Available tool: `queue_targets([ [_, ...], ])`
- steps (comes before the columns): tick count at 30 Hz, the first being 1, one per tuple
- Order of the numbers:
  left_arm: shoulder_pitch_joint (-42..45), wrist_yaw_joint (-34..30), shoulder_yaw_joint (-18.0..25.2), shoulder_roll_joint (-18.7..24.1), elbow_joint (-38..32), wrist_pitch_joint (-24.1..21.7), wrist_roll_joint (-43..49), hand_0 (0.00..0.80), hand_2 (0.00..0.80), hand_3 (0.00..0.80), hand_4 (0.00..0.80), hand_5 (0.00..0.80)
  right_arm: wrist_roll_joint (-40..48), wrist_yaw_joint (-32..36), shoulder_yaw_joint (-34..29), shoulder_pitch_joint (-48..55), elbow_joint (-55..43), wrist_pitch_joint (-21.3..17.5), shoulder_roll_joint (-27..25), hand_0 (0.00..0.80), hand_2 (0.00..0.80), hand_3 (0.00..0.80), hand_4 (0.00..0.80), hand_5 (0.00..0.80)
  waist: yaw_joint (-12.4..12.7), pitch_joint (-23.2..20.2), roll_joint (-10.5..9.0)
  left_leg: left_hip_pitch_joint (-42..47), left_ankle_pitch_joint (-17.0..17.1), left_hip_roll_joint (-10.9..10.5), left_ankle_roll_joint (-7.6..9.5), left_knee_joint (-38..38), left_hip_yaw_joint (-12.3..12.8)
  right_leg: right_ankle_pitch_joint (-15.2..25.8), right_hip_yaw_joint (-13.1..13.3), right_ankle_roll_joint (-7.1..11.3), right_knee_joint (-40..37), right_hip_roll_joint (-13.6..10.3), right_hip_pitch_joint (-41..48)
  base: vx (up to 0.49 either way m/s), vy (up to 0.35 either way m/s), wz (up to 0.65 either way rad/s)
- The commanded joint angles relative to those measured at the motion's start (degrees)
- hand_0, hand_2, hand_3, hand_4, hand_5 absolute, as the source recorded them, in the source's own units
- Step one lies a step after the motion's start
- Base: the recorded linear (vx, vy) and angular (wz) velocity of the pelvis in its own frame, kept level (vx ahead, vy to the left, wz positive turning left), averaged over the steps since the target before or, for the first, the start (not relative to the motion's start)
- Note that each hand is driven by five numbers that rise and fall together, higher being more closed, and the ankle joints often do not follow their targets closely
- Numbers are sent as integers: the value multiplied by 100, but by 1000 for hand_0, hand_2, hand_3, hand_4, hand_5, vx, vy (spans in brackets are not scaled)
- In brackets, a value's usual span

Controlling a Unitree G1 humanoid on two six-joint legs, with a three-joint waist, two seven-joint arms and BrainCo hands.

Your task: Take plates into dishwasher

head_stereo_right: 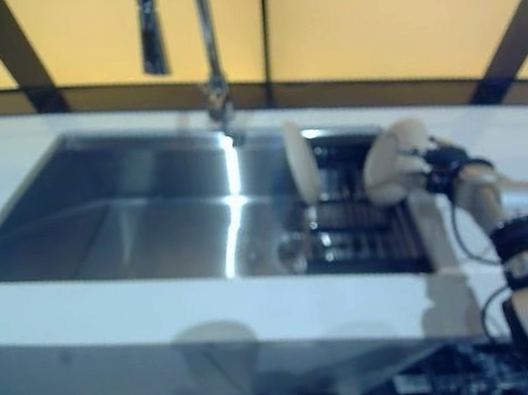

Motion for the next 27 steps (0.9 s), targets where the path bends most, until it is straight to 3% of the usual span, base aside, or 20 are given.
queue_targets([
  [1,133,24,-257,-24,-4,20,180,0,0,0,0,0,153,-76,139,-647,-113,-221,-88,0,0,0,0,0,183,-55,80,510,-133,-221,369,-748,319,-483,-3,281,562,154,-506,0,0,0],
  [27,63,66,-256,-53,44,45,114,0,0,0,0,0,187,-310,263,-969,442,245,61,0,0,0,0,0,262,-5,49,501,-50,-198,357,-825,324,-444,-67,270,445,166,-452,0,0,0],
])
